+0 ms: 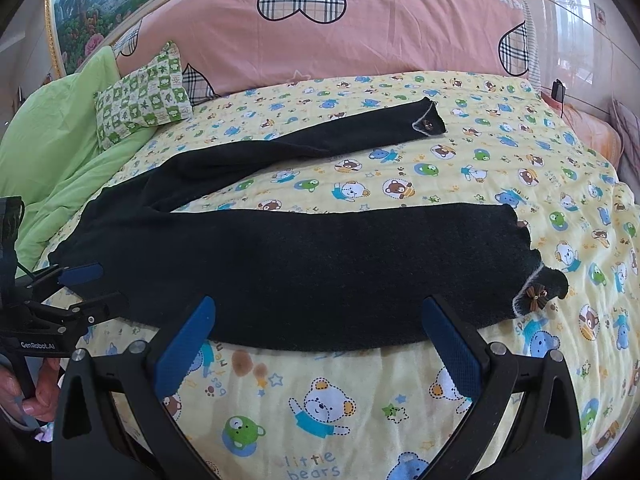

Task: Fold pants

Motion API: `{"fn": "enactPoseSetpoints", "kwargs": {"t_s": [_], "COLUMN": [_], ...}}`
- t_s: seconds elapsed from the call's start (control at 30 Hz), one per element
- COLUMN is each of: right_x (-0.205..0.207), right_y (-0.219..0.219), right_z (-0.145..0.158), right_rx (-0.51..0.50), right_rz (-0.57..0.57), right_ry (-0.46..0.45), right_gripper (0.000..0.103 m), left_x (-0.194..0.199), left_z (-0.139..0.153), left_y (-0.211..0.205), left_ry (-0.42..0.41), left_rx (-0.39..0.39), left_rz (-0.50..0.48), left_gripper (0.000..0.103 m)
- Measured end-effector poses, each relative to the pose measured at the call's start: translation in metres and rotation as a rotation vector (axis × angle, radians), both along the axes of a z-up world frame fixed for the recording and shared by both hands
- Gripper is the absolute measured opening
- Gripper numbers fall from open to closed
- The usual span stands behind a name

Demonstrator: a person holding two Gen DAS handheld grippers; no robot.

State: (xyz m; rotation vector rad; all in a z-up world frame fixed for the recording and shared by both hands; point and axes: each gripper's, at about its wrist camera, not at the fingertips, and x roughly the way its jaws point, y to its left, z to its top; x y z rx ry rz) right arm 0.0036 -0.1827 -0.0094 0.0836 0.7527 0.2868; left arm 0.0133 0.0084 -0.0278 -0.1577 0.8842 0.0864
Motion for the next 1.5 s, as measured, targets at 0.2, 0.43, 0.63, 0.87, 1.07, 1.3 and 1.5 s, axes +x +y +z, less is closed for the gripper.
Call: {"fn": "enactPoseSetpoints", "kwargs": {"t_s": [0.2,0.43,0.63,0.87,1.07,1.3,1.5], "right_x": [0.0,0.0,0.0,-0.001,0.0,0.0,0.003], "right_y": [0.002,0.005,0.007,0.008,0.011,0.011,0.007], "right_z": [0.0,0.0,0.001,0.0,0.0,0.001,0.004], "right_rx": [0.0,-0.002,-0.001,-0.001,0.0,0.002,0.02], "right_rz": [0.002,0.004,0.009,0.01,0.017,0.016,0.012], "right_ry": [0.0,0.001,0.0,0.001,0.007,0.008,0.013], "right_gripper": [0.103,0.103,0.103,0.103,0.103,0.103,0.103], "left_x": [0.001,0.001,0.001,0.002,0.002,0.003,0.006], "left_z": [0.0,-0.001,-0.002,-0.003,-0.004,-0.004,-0.004], "left_y": [0.0,0.001,0.002,0.003,0.004,0.006,0.007], "left_ry": [0.002,0.003,0.004,0.007,0.01,0.013,0.015], "left_rx": [-0.002,-0.005,-0.009,-0.015,-0.022,-0.035,-0.034], "left_rz": [0.001,-0.001,-0.002,-0.003,-0.002,0.0,-0.008], "left_gripper": [0.092,0.092,0.092,0.092,0.092,0.092,0.092]}}
